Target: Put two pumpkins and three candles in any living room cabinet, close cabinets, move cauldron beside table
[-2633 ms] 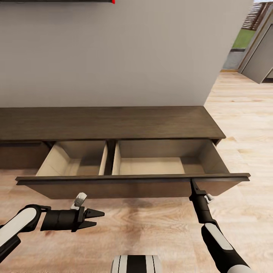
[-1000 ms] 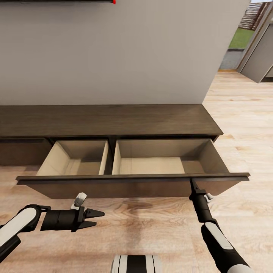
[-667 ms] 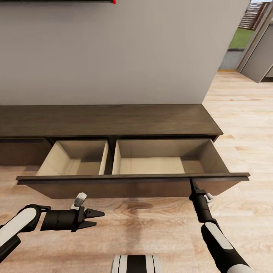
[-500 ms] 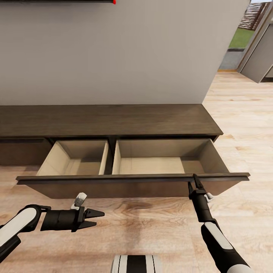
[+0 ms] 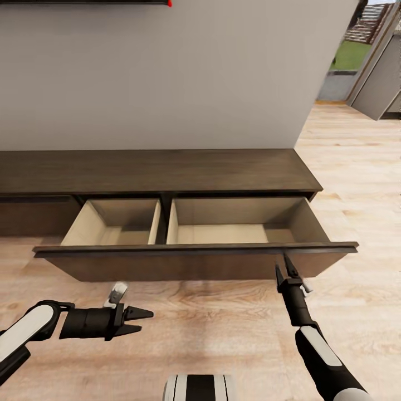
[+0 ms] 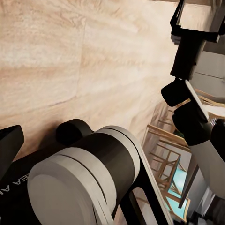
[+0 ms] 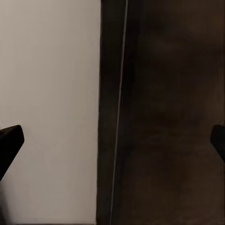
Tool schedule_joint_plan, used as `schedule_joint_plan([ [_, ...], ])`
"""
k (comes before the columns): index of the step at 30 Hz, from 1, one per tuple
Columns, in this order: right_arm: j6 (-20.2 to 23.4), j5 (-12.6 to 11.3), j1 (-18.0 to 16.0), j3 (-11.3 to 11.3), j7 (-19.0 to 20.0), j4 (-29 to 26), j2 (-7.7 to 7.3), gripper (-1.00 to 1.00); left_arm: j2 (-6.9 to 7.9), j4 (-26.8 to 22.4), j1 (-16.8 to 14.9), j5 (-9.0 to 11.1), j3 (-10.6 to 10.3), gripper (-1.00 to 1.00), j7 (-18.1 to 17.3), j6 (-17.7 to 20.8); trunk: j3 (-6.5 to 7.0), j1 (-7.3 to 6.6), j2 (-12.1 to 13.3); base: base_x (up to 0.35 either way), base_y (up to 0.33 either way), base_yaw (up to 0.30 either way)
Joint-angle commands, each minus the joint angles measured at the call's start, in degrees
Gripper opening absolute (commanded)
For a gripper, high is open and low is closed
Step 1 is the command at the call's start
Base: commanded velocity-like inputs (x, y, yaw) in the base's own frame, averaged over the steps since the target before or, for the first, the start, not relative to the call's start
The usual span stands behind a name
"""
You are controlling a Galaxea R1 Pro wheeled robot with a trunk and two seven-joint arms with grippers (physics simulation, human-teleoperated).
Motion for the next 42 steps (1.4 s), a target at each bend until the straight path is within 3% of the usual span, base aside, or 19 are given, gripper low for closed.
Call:
schedule_joint_plan([
  [1,0.2,-0.6,0.0,0.2,0.1,0.0,-0.05,1.00,0.05,0.0,-0.1,0.2,-0.1,1.00,0.0,0.1,-0.03,-0.04,0.0,-0.320,0.000,0.000],
  [9,2.1,-0.5,0.0,0.5,-1.1,0.0,0.03,1.00,0.05,0.0,-0.1,0.2,0.1,1.00,0.1,0.0,-0.03,-0.04,0.0,-0.302,0.000,0.000],
  [12,7.5,-0.5,0.0,0.7,-5.7,0.0,0.04,1.00,0.15,0.2,-0.1,0.2,0.4,1.00,0.1,0.1,-0.03,-0.04,0.0,-0.074,0.000,0.000],
  [16,13.1,-0.4,-0.1,1.6,-15.6,0.0,0.04,1.00,0.29,0.2,-0.1,0.2,0.6,1.00,0.1,0.1,0.85,-0.15,0.0,-0.015,0.000,0.000],
  [20,17.5,-0.4,0.0,1.7,-18.8,-0.1,-0.10,1.00,0.31,0.3,-0.1,0.2,0.4,1.00,0.1,0.1,1.74,-0.25,0.1,-0.002,0.000,0.000],
  [22,22.9,0.1,0.9,2.4,-19.5,0.2,-0.27,1.00,0.31,0.4,-0.1,0.1,0.0,1.00,0.3,0.1,2.18,-0.30,0.1,0.000,0.000,0.000],
  [24,27.6,3.2,4.1,2.9,-22.1,0.7,-0.57,1.00,0.33,0.4,-0.1,0.0,-0.2,1.00,0.7,0.1,2.62,-0.35,0.1,0.000,0.000,0.000],
  [26,29.2,5.5,5.7,3.0,-23.7,0.8,-1.22,1.00,0.34,0.4,-0.1,-0.2,-0.2,1.00,0.8,0.1,3.07,-0.40,0.2,0.000,0.000,0.000],
  [30,31.4,10.8,7.9,3.2,-25.6,1.7,-5.39,1.00,0.33,0.5,-0.1,-0.7,-0.3,1.00,1.1,0.0,3.95,-0.51,0.2,0.000,0.000,0.000],
  [32,31.8,13.5,8.6,3.2,-26.0,3.7,-6.76,1.00,0.38,0.6,-0.1,-0.9,-0.3,1.00,2.2,0.0,4.40,-0.56,0.2,0.000,0.000,0.000],
  [34,31.8,15.6,8.8,3.2,-25.9,5.5,-7.16,1.00,0.33,0.5,-0.1,-0.9,-0.3,1.00,4.3,-0.1,4.84,-0.61,0.3,0.000,0.000,0.000],
  [38,31.7,17.2,8.9,3.0,-25.4,9.2,-7.32,1.00,0.17,0.4,-0.1,-0.9,-0.2,1.00,8.5,-0.2,5.73,-0.71,0.3,0.000,0.000,0.000],
  [42,31.3,17.7,8.9,2.7,-25.3,13.4,-7.00,1.00,0.01,0.4,-0.1,-0.9,-0.2,1.00,9.8,-0.3,6.61,-0.83,0.4,0.000,0.000,0.000],
])
